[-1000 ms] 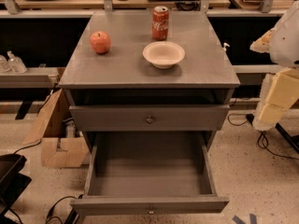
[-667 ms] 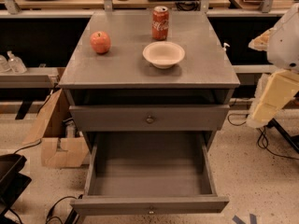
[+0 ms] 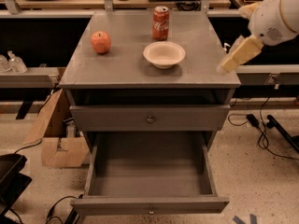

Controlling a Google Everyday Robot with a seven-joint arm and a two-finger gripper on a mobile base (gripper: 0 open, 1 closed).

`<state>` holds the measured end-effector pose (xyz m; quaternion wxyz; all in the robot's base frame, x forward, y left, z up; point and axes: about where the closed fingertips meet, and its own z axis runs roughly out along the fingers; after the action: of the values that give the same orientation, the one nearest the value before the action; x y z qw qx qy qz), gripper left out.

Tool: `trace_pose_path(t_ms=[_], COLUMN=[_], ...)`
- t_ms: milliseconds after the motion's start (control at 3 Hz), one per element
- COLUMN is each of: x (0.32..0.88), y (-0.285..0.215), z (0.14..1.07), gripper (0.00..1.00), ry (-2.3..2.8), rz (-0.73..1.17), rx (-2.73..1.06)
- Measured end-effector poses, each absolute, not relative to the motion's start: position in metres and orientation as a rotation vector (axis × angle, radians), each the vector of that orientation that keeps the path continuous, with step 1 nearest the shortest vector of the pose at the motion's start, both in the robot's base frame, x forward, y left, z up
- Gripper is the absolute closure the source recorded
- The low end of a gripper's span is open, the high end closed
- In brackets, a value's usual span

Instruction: Place coke can into middle drawer

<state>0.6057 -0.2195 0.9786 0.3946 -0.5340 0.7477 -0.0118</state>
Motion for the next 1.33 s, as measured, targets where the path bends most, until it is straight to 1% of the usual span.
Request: trace_pose_path(t_ms=[333, 667, 1333], x=[0.677, 0.737, 0.751], y=[-0.216, -0.190, -0.189], z=[0.992, 0.998, 0.993], gripper=[0.00, 0.00, 0.00], ry=[1.744, 1.625, 1.600], rz=[0.081, 0.229, 0.251], rx=[-1.160, -0.986, -0.932])
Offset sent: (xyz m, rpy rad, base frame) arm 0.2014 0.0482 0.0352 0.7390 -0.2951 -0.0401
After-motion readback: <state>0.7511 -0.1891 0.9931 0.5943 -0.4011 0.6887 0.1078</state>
